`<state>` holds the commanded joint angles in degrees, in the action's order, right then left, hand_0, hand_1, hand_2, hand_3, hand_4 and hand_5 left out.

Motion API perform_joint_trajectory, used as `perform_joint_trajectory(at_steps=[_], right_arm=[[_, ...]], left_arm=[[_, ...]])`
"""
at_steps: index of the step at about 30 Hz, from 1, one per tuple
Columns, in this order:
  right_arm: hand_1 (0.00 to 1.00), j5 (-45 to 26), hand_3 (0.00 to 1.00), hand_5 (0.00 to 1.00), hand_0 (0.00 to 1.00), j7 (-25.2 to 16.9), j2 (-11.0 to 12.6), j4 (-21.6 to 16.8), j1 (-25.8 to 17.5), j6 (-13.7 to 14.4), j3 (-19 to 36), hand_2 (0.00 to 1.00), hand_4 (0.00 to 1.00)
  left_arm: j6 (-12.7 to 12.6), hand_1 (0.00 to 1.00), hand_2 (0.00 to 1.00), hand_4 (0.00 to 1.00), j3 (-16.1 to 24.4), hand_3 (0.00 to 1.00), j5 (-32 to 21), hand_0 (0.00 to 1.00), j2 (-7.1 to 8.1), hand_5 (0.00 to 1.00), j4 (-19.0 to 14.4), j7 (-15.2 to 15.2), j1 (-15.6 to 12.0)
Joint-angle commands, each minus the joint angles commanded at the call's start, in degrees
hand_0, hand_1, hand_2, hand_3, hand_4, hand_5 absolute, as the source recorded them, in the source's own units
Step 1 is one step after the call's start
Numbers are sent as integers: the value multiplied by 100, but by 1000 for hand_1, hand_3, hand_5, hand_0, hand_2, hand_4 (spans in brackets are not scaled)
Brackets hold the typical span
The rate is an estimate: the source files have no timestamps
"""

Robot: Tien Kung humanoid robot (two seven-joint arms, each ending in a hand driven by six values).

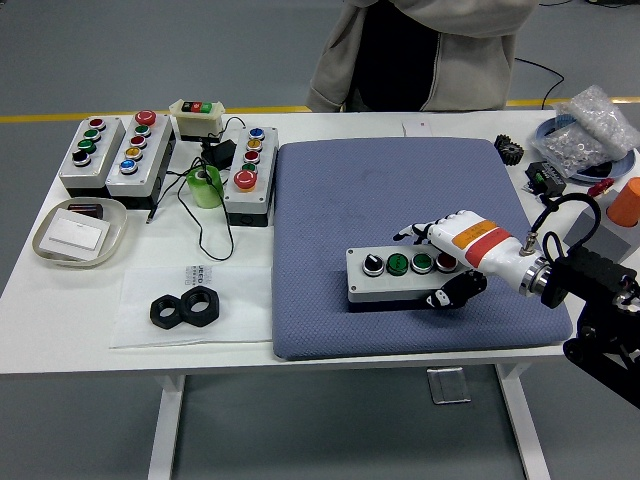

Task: Pick up the button,place it on the desk,press the button,press the button

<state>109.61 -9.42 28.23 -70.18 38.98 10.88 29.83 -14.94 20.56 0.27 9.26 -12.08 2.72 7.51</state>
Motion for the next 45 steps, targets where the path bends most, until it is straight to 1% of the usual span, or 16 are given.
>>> perform_joint_trajectory(at_steps=[4,5,10,11,13,21,23,25,29,30,35,36,39,41,42,45], right_arm=[[631,41,929,182,625,43,15,-27,-3,-97,42,761,923],[671,51,974,197,663,54,23,-43,-6,-135,59,845,949],[671,108,974,197,663,103,63,-176,-30,-247,138,845,949],[685,124,997,212,678,122,73,-217,-37,-279,157,906,949],[685,149,997,212,678,154,88,-291,-51,-337,191,906,949],[707,30,998,233,687,286,295,-876,-262,-574,497,941,969],[707,-33,998,233,687,301,342,-1007,-327,-581,600,941,969],[738,-162,998,211,741,331,416,-1222,-446,-556,798,947,936],[738,-219,998,211,741,533,565,-1625,-706,-276,1159,947,936],[576,-204,938,147,603,565,606,-1704,-782,-164,1245,654,773],[576,-236,938,147,603,770,761,-1937,-1092,321,1544,654,773],[294,-280,819,2,360,827,799,-1968,-1176,402,1613,375,548],[294,-425,819,2,360,829,875,-2007,-1371,425,1748,375,548],[294,-660,819,2,360,754,911,-2005,-1515,207,1810,375,548],[176,-724,761,2,408,753,921,-2004,-1555,131,1809,296,478],[176,-734,761,2,408,760,944,-2017,-1635,-66,1774,296,478]], left_arm=[[2,827,851,622,-21,820,-32,723,2,998,0,8,14],[2,827,851,621,-24,821,-36,726,2,998,0,8,18],[3,827,851,621,-35,821,-61,726,2,998,3,16,26],[3,827,851,620,-36,821,-63,725,2,998,3,17,28],[4,827,851,620,-39,821,-64,725,3,998,3,18,28],[5,827,851,620,-50,821,-84,724,3,998,5,25,29],[5,827,851,620,-54,821,-89,724,4,998,5,27,30],[7,827,851,619,-63,821,-104,725,5,998,6,33,32],[10,827,851,619,-65,821,-104,725,9,998,7,35,38],[11,827,851,620,-67,821,-105,721,10,998,8,37,38],[11,827,851,620,-64,821,-104,721,11,998,9,39,38],[12,827,851,620,-56,821,-90,720,10,998,10,35,37],[11,827,851,620,-42,821,-66,720,8,998,11,27,31],[8,827,851,620,-23,821,-44,720,3,998,11,20,20],[8,827,851,621,-14,821,-27,725,2,998,11,15,18],[8,827,851,621,6,821,8,725,0,998,10,4,13]])
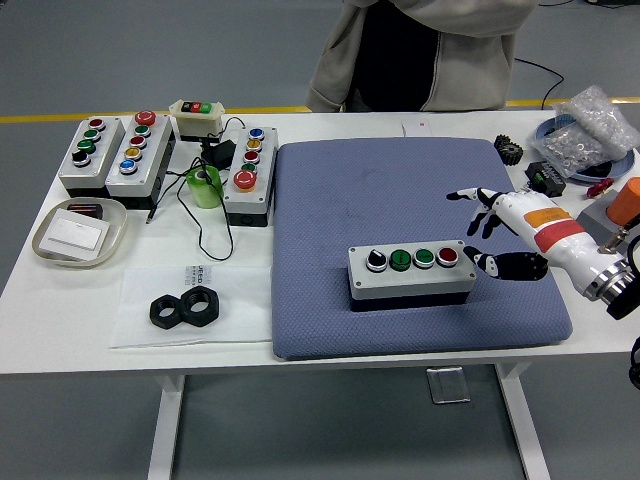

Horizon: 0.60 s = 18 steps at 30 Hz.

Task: Pick up the button,place it on the desk,press the button,press the button

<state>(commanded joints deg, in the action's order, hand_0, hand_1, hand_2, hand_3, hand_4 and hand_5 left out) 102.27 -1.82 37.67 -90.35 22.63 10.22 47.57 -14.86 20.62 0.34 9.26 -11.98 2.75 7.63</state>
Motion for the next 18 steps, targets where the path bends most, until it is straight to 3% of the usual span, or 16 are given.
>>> perform_joint_trajectory(at_steps=[2,3,8,9,18], right_arm=[[176,29,761,2,408,4,4,-12,-29,-73,-14,296,478],[117,44,749,2,359,6,6,-19,-44,-111,-21,233,468],[117,122,749,2,359,39,9,-23,-123,-288,-51,233,468],[82,127,736,2,303,43,8,-22,-131,-299,-52,197,404],[72,208,732,2,300,119,-32,41,-129,-434,-129,188,397]], left_arm=[[-1,827,851,621,12,821,19,725,-1,998,0,-5,-3],[-2,827,851,621,19,821,29,728,-2,998,0,-8,-4],[-3,827,851,621,37,821,53,728,-5,998,0,-14,-17],[-3,827,851,621,38,821,55,736,-5,998,0,-14,-19],[-2,827,851,621,75,821,117,737,-8,998,-2,-29,-48]])
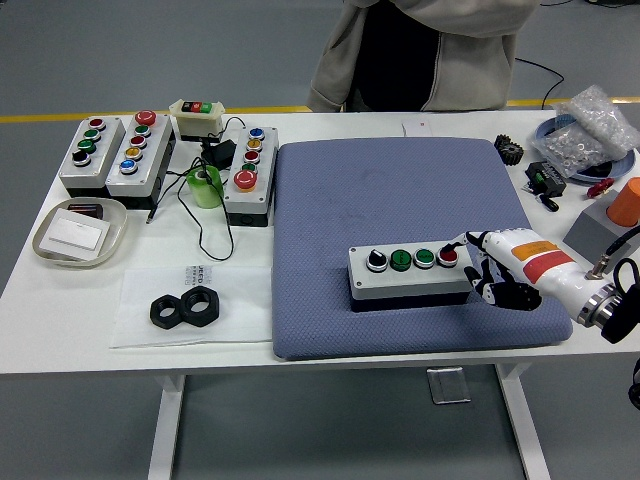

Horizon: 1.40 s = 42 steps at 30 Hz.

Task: Pick up the button,place it on the desk,press the button,press the button

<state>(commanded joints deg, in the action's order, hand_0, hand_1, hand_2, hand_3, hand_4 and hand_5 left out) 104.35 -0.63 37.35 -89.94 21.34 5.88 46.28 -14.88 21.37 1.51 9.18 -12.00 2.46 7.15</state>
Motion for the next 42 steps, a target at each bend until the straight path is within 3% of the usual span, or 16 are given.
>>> perform_joint_trajectory(at_steps=[15,30,42], right_arm=[[65,25,724,2,288,109,-95,250,82,-84,-77,182,387],[64,124,721,2,286,210,-79,255,122,-291,-247,180,391],[63,223,736,2,286,171,-69,-82,155,130,18,180,391]], left_arm=[[5,827,851,622,-93,821,-137,734,9,998,-4,40,50],[6,827,851,622,-107,820,-173,734,12,998,-4,49,69],[7,827,851,622,-97,820,-156,731,15,998,-6,45,66]])
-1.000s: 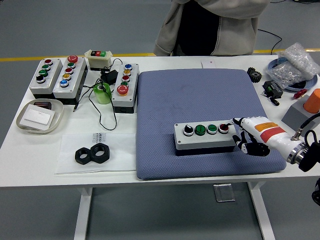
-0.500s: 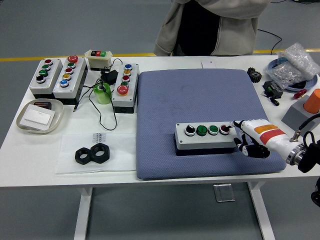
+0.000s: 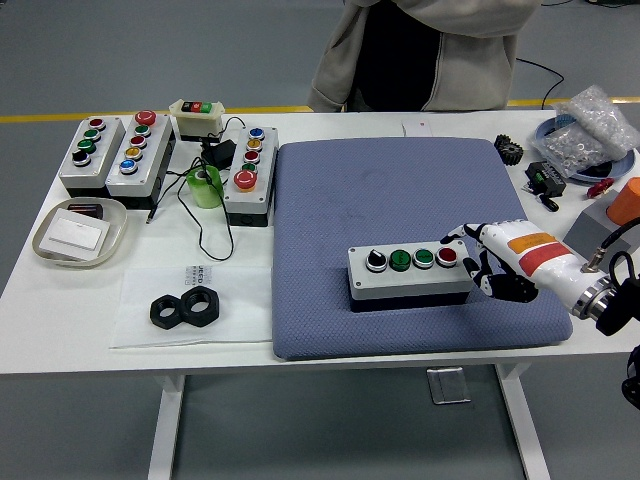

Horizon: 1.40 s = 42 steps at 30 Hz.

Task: Pick up the button,place it on the desk,press the button,press the button

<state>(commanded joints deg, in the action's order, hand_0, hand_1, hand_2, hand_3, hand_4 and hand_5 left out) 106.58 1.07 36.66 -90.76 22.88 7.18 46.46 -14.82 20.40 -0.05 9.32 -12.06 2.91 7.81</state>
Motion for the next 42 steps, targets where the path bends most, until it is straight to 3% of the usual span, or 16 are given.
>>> perform_joint_trajectory(at_steps=[35,42], right_arm=[[63,53,742,2,287,138,-211,303,212,-260,-636,179,391],[63,28,745,2,288,91,-173,134,137,-74,-382,179,396]], left_arm=[[-20,828,850,623,59,820,83,730,-5,998,-5,-28,-28],[-20,827,850,623,92,820,138,727,-8,998,-7,-45,-57]])
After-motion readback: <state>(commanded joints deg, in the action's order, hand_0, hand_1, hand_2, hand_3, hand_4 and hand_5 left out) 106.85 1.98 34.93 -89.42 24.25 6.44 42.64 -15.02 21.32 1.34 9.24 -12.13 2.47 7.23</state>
